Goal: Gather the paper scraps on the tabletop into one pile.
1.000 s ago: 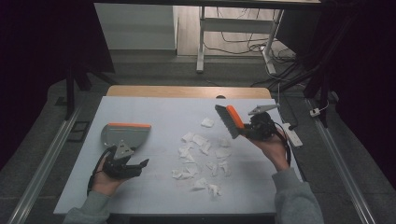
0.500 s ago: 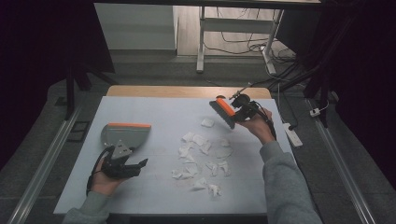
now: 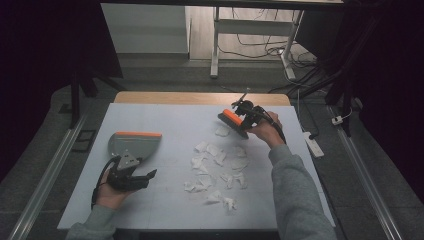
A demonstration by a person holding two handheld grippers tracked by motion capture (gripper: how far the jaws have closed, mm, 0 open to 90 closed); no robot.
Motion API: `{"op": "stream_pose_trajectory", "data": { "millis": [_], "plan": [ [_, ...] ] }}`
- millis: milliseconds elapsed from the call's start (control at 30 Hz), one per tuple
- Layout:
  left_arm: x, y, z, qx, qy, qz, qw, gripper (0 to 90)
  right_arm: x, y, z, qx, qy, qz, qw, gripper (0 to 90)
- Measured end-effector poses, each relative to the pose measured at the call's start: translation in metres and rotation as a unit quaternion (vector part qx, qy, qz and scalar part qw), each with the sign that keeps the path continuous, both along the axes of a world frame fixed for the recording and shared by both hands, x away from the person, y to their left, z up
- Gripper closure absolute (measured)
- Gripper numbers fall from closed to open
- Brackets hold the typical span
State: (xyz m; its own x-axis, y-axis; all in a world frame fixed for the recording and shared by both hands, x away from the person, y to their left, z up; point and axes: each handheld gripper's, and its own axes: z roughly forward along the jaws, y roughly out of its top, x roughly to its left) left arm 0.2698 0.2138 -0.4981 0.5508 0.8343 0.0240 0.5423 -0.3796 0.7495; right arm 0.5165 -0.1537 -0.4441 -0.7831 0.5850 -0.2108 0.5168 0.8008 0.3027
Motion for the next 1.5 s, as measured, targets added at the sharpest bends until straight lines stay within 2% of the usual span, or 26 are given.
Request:
{"op": "stream_pose_trajectory", "data": {
  "millis": [200,367,500,533,633,700,833,933,1033,1100,1167,1333,1367,1433,1500],
  "plan": [
    [-0.001,0.0,0.0,0.001,0.0,-0.001,1.0,32.5,-0.003,0.022,-0.004,-0.031,0.008,0.032,0.999,71.0],
    [0.0,0.0,-0.001,0.001,0.0,-0.002,1.0,32.5,-0.013,0.028,-0.005,-0.048,0.013,0.056,0.9972,71.1],
    [0.0,0.0,-0.001,0.003,0.001,-0.002,1.0,32.5,-0.028,0.028,-0.001,-0.05,0.03,0.099,0.9934,71.1],
    [0.0,0.0,-0.001,0.003,0.001,-0.003,1.0,32.5,-0.033,0.028,-0.001,-0.055,0.032,0.118,0.991,71.0],
    [0.0,0.0,0.0,0.004,0.001,-0.003,1.0,32.5,-0.049,0.027,0.001,-0.055,0.038,0.14,0.9879,71.0],
    [0.0,0.0,0.0,0.004,0.0,-0.002,1.0,32.5,-0.055,0.023,0.005,-0.036,0.039,0.143,0.9883,71.0],
    [0.0,-0.001,0.0,0.004,0.0,-0.003,1.0,32.5,-0.063,0.015,0.016,-0.004,0.005,0.131,0.9914,70.9],
    [-0.001,-0.002,0.0,0.005,-0.001,-0.002,1.0,32.5,-0.061,0.009,0.022,0.023,-0.01,0.114,0.9932,70.9],
    [-0.001,-0.002,0.0,0.006,0.0,-0.003,1.0,32.5,-0.055,0.006,0.023,0.035,-0.025,0.088,0.9952,70.9],
    [-0.001,-0.002,-0.001,0.007,0.0,-0.003,1.0,32.5,-0.05,0.008,0.02,0.04,-0.026,0.07,0.9964,70.9],
    [-0.001,-0.002,-0.001,0.007,0.0,-0.003,1.0,32.5,-0.043,0.011,0.015,0.034,-0.027,0.061,0.9972,70.9],
    [0.0,0.0,-0.001,0.004,0.001,-0.003,1.0,32.6,-0.029,0.024,0.0,-0.002,-0.014,0.057,0.9983,70.9],
    [0.0,0.0,-0.002,0.005,0.001,-0.004,1.0,32.6,-0.028,0.026,-0.001,-0.008,-0.013,0.063,0.9979,71.0],
    [0.0,0.0,-0.002,0.006,0.002,-0.004,1.0,32.6,-0.028,0.032,-0.003,-0.003,-0.001,0.07,0.9976,71.0],
    [0.0,0.0,-0.002,0.005,0.001,-0.004,1.0,32.6,-0.033,0.039,-0.004,-0.016,0.01,0.086,0.9961,71.0]
  ]
}}
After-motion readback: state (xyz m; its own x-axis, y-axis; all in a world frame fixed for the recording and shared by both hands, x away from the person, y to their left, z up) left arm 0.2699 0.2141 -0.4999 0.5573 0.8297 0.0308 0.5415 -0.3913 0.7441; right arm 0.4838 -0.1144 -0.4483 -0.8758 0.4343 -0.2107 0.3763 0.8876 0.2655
